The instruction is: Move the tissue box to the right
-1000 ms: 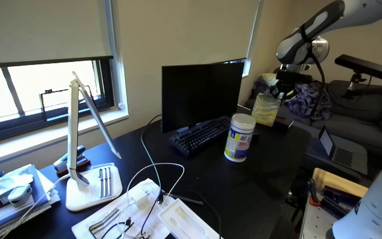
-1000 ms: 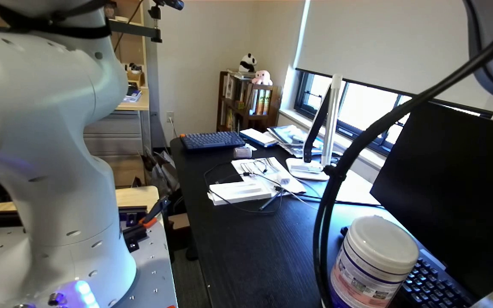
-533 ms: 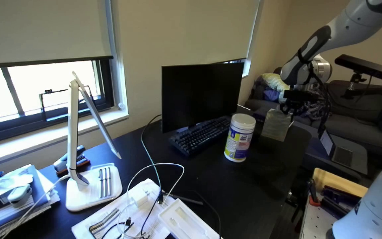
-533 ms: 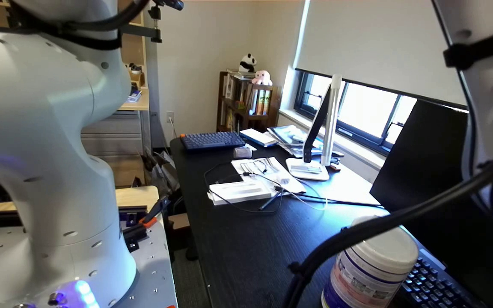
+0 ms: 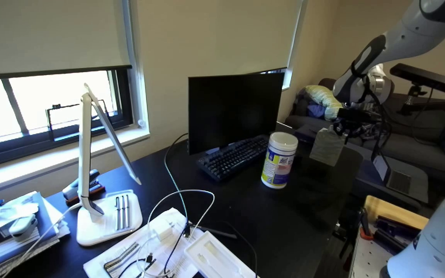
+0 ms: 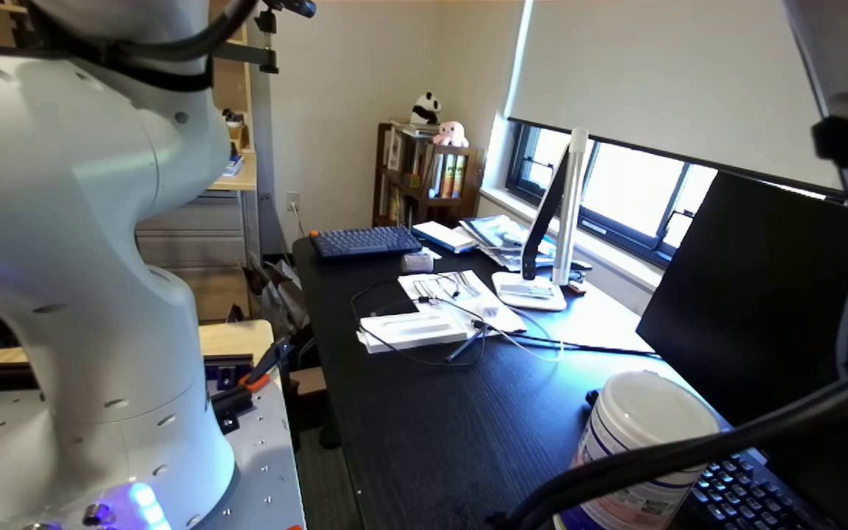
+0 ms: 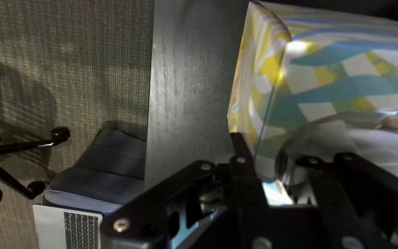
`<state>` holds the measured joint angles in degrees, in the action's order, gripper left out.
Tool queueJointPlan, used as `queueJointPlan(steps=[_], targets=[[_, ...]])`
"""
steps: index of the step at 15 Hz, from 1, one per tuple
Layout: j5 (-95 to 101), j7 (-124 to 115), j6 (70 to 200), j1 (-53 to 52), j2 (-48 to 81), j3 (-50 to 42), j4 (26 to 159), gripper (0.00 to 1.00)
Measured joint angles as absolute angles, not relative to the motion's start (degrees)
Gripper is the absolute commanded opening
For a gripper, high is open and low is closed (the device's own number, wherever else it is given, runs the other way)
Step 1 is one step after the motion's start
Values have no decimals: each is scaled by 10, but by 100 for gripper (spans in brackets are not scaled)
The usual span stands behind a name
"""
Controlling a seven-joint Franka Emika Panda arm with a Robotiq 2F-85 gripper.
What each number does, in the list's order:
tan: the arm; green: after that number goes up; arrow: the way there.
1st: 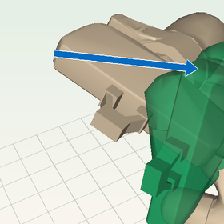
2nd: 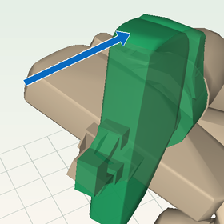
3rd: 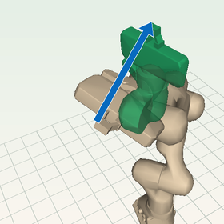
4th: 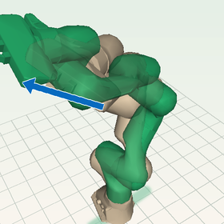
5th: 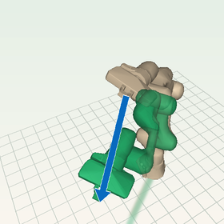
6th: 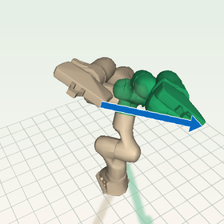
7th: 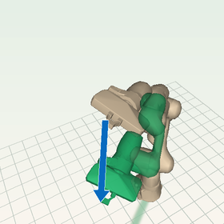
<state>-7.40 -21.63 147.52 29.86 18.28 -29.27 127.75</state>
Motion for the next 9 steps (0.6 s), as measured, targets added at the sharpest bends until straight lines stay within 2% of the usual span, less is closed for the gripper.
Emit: queueJointPlan(steps=[9], targets=[[-88, -217, 1541, 302, 226, -300, 1254, 1]])
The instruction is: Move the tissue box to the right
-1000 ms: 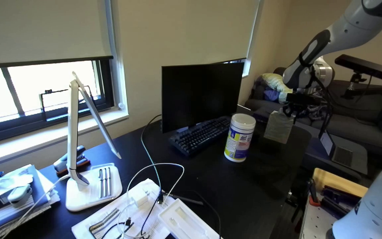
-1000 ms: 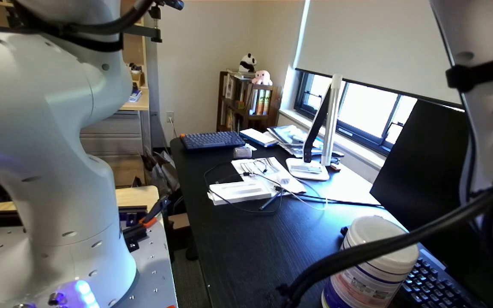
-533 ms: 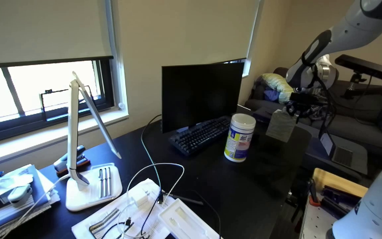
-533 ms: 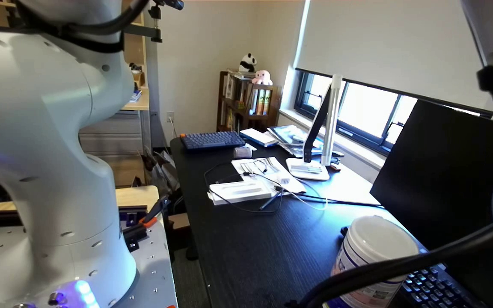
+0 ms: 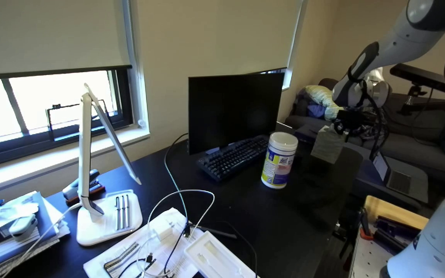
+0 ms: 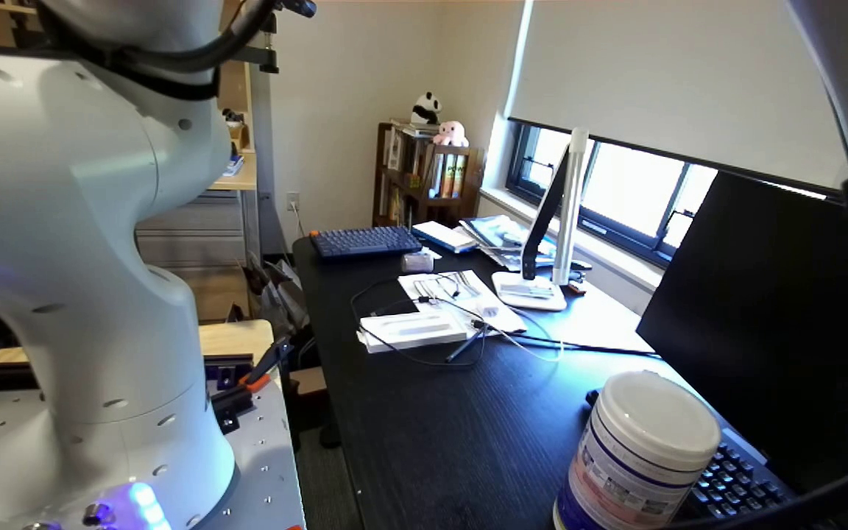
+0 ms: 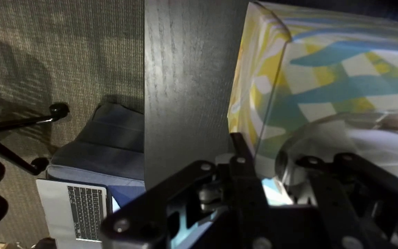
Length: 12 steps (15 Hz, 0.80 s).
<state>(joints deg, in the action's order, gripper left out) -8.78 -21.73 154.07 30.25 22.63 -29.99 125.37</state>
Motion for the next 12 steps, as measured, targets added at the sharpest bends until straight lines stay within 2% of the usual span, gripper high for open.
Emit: queueJointPlan(steps=[6, 7, 9, 12], targets=[[-95, -217, 1565, 302, 283, -290, 1224, 1], [-95, -217, 1565, 302, 289, -290, 1218, 31], [-95, -217, 1565, 302, 299, -290, 1209, 36], [-95, -217, 1563, 303, 306, -290, 1197, 56]])
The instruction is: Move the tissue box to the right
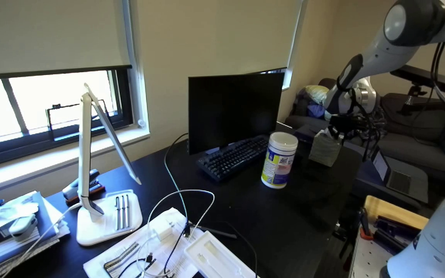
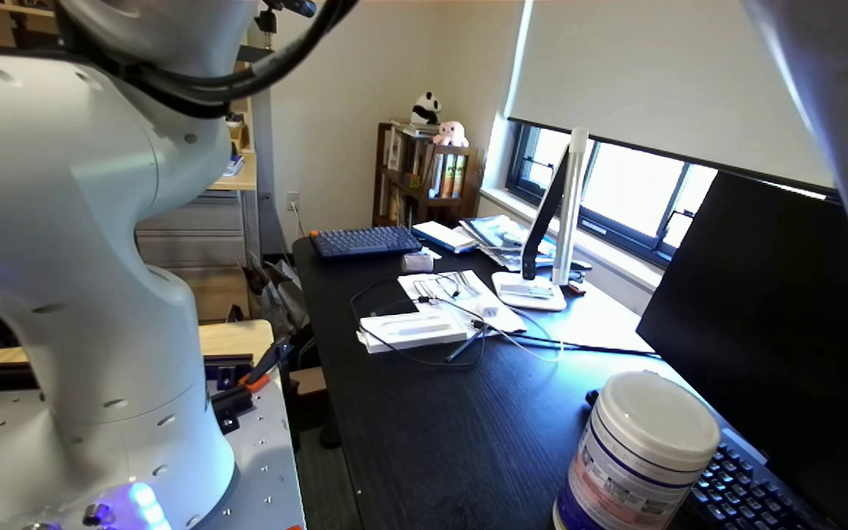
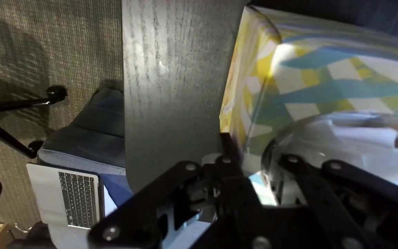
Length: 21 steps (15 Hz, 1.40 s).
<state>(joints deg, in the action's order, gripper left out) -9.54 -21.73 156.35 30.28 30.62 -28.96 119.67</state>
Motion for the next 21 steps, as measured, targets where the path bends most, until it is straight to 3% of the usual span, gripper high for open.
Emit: queueJointPlan(steps=[7, 21], targets=[[-100, -217, 1552, 303, 300, -287, 1188, 99], [-117, -218, 1438, 302, 266, -278, 1145, 100]])
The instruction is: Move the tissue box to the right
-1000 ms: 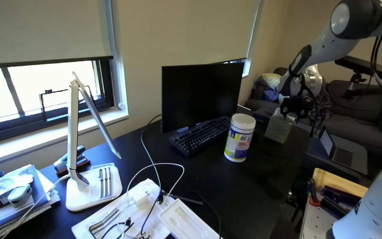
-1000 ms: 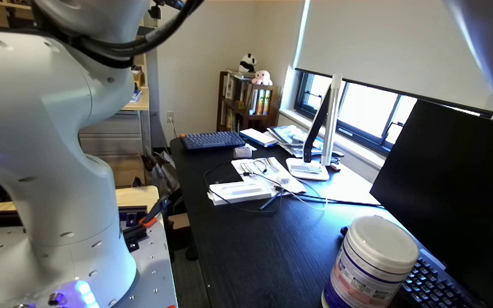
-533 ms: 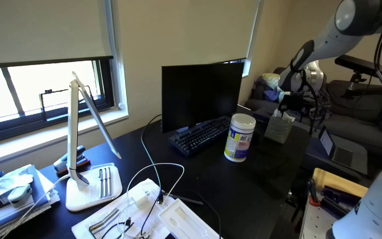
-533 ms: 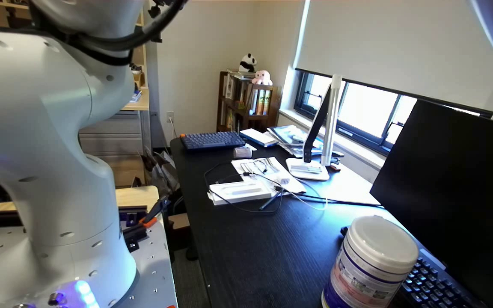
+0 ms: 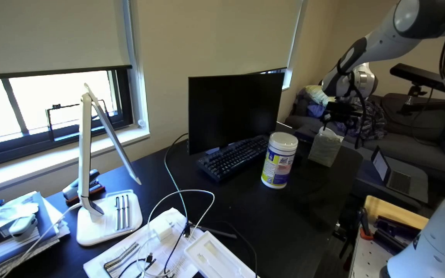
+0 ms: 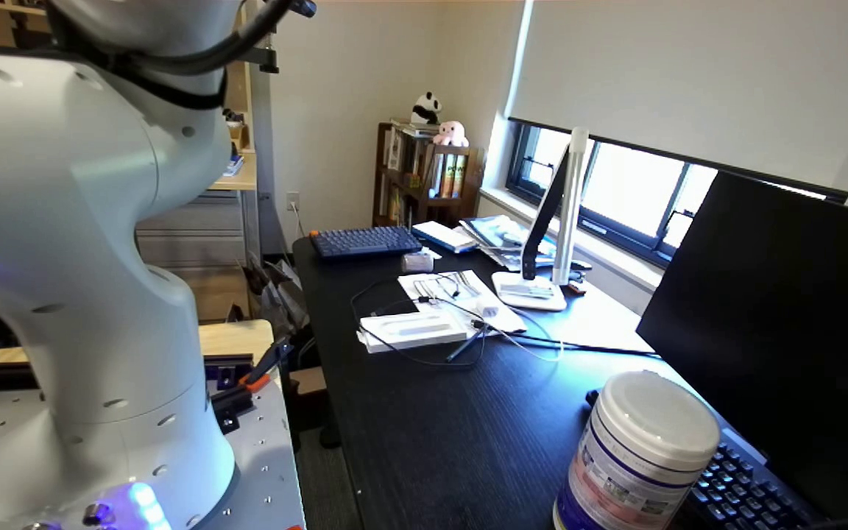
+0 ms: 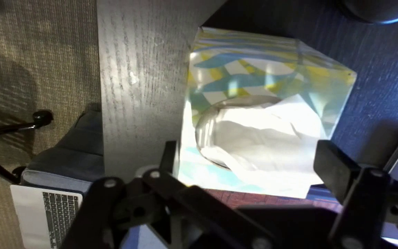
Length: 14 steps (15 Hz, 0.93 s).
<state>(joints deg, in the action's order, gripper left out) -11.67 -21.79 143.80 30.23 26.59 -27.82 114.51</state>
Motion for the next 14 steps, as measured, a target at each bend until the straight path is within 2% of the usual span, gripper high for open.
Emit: queueJointPlan(steps=[9, 14], targets=[[-117, -231, 1298, 278, 216, -273, 1069, 100], [-89, -231, 1274, 234, 152, -261, 1097, 100]])
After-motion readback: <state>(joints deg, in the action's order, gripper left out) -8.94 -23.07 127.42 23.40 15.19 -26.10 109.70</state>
